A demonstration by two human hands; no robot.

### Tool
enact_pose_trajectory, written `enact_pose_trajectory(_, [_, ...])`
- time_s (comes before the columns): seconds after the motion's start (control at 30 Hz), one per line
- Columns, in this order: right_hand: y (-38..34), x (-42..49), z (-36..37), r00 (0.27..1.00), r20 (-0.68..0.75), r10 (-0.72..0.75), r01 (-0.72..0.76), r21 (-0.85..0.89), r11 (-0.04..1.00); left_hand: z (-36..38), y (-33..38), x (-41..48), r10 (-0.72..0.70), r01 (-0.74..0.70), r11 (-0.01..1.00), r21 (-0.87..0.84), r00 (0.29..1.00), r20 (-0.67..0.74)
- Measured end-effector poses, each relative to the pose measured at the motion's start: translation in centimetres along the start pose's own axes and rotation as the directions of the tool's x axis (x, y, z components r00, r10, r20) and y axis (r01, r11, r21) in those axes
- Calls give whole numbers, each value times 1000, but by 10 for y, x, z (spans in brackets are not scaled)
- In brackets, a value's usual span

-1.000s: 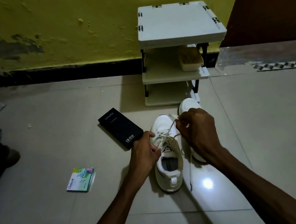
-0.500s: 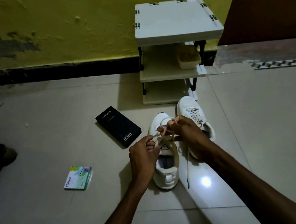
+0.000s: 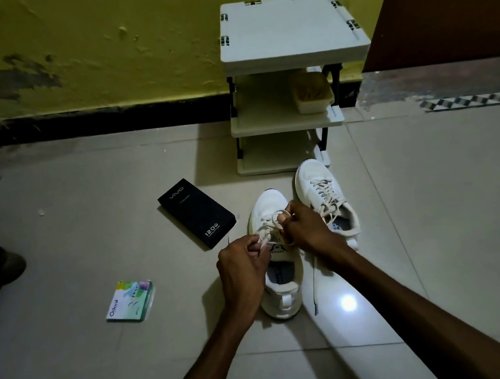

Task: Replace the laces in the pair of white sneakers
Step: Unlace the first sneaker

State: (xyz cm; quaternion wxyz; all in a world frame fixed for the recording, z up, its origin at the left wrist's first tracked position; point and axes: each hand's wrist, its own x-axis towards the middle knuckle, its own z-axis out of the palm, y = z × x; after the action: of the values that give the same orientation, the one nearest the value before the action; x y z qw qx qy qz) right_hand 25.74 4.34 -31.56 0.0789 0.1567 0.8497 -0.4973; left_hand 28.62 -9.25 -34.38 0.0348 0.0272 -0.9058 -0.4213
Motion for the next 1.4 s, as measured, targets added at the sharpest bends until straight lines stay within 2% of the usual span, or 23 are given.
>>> enact_pose_trajectory(0.07, [-2, 2, 3, 999, 22, -32, 35, -142, 989, 0, 0, -1, 19, -19, 999, 28, 1000, -4])
enact_pose_trajectory(0.13, [-3, 2, 7, 998, 36, -41, 46, -153, 987, 1, 0, -1, 30, -30, 998, 54, 1000, -1])
enact_pose_trajectory(0.23, [-7, -2, 7, 998, 53, 42, -49, 123, 991, 3, 2, -1, 19, -20, 997, 76, 1000, 25])
enact_pose_trajectory(0.3, [-10, -5, 6, 992, 95, 89, -116, 334, 935, 2, 2, -1, 5, -8, 997, 76, 999, 34])
enact_pose_trajectory(0.33, [-13, -7, 4, 990, 97, 98, -128, 381, 916, 1, 3, -1, 3, -6, 997, 76, 999, 34])
enact_pose_trajectory(0.37, [-13, -8, 4, 991, 84, 100, -125, 374, 919, 1, 3, -2, 3, -6, 997, 80, 999, 33])
enact_pose_trajectory(0.47, [-10, -7, 8, 996, 14, 85, -85, 209, 974, 1, 2, -3, 7, -10, 996, 86, 1000, 31])
enact_pose_trajectory(0.53, [-9, -7, 11, 996, 18, 91, -93, 182, 979, 1, 3, -4, 11, -14, 996, 89, 999, 36])
enact_pose_trajectory(0.67, [-8, -7, 1, 962, 99, 254, -271, 446, 853, 1, -2, -4, 11, -12, 997, 73, 1000, 10])
enact_pose_trajectory(0.77, [2, -2, -12, 950, 83, 302, -306, 449, 840, 1, -8, -2, 22, -22, 998, 57, 1000, -9])
enact_pose_trajectory(0.87, [5, 0, -22, 965, 55, 256, -251, 462, 850, 5, -8, -1, 34, -35, 999, 29, 999, 41])
enact_pose_trajectory(0.97, [-13, -2, -30, 989, 144, 20, -112, 663, 740, 7, -5, -3, 66, -66, 998, -10, 996, 55])
enact_pose_trajectory(1.03, [-23, 0, -35, 984, 148, -100, -40, 728, 684, 7, -3, -5, 107, -106, 994, -38, 994, 23])
enact_pose_trajectory(1.07, [-24, 1, -37, 982, 132, -135, 8, 684, 729, 7, -3, -6, 137, -136, 990, -29, 990, 13])
enact_pose_trajectory(1.1, [-22, 2, -39, 980, 106, -169, 82, 557, 826, 7, -3, -7, 163, -163, 987, -4, 986, 23])
enact_pose_trajectory(1.13, [-19, 3, -40, 975, 86, -204, 162, 347, 924, 7, -3, -6, 182, -183, 983, 23, 982, 46])
enact_pose_trajectory(1.17, [-14, 4, -40, 971, 78, -226, 215, 129, 968, 7, -3, -5, 193, -197, 979, 52, 978, 73])
enact_pose_trajectory(1.2, [-8, 5, -38, 969, 72, -236, 239, -36, 970, 7, -4, -3, 204, -212, 974, 80, 974, 97])
enact_pose_trajectory(1.23, [-3, 5, -36, 971, 50, -232, 237, -128, 963, 7, -3, -1, 218, -230, 967, 110, 969, 116])
enact_pose_trajectory(1.33, [8, 0, -32, 962, -98, -255, 221, -271, 937, 9, 0, 7, 250, -287, 941, 182, 947, 201])
enact_pose_trajectory(1.4, [8, -7, -33, 964, -88, -250, 205, -354, 913, 12, 3, 11, 260, -312, 923, 225, 938, 230])
